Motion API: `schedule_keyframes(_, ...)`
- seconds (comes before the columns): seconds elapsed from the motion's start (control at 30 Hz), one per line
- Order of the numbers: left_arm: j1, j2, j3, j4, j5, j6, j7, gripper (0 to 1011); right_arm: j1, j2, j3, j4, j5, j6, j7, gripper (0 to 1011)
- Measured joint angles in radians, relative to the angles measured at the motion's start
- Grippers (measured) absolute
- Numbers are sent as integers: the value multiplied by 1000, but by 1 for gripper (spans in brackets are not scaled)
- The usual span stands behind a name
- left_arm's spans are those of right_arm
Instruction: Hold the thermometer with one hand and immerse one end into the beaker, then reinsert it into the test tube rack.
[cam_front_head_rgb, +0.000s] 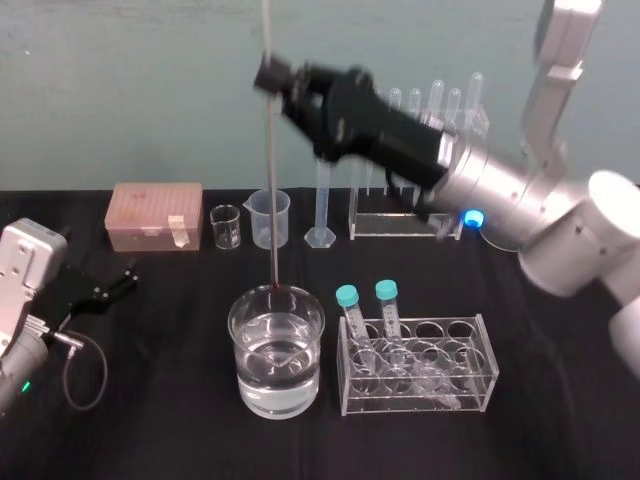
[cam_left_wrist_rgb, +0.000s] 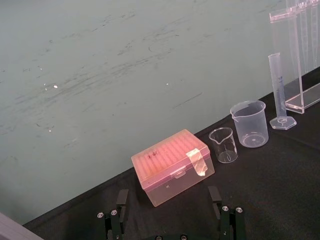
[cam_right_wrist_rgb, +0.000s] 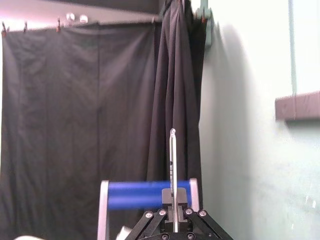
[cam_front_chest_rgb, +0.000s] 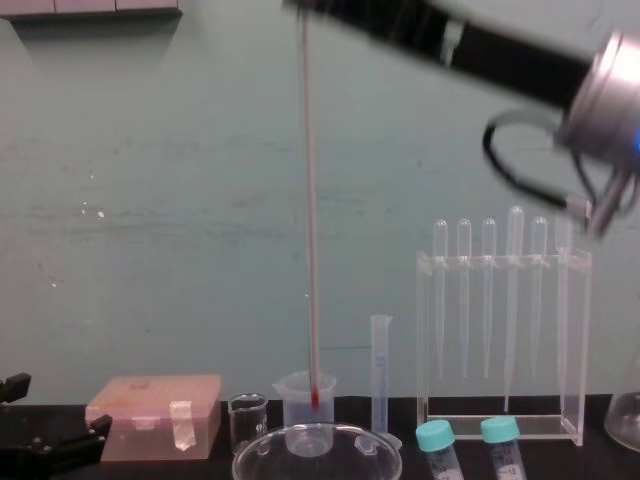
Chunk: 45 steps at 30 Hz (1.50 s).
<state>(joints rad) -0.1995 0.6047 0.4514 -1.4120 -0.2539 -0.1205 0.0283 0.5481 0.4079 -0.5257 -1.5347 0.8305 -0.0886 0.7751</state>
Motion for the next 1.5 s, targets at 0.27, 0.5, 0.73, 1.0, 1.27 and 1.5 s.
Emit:
schedule_keyframes(0.27, 0, 0, 0, 0, 0, 0, 0, 1008, 74, 30, 60, -50, 47, 19, -50, 53)
schedule_keyframes(0.5, 0, 0, 0, 0, 0, 0, 0, 1008, 36, 111, 131, -78, 40, 5, -127, 53)
schedule_keyframes(0.73, 0, 0, 0, 0, 0, 0, 0, 1008, -83, 191, 191, -129, 40, 31, -200, 53)
schedule_keyframes(1.0, 0, 0, 0, 0, 0, 0, 0, 1008, -189, 236, 223, -170, 41, 55, -241, 53)
schedule_keyframes(1.27, 0, 0, 0, 0, 0, 0, 0, 1008, -256, 256, 228, -182, 28, 69, -244, 53)
schedule_keyframes(1.5, 0, 0, 0, 0, 0, 0, 0, 1008, -264, 243, 211, -152, 1, 67, -233, 53)
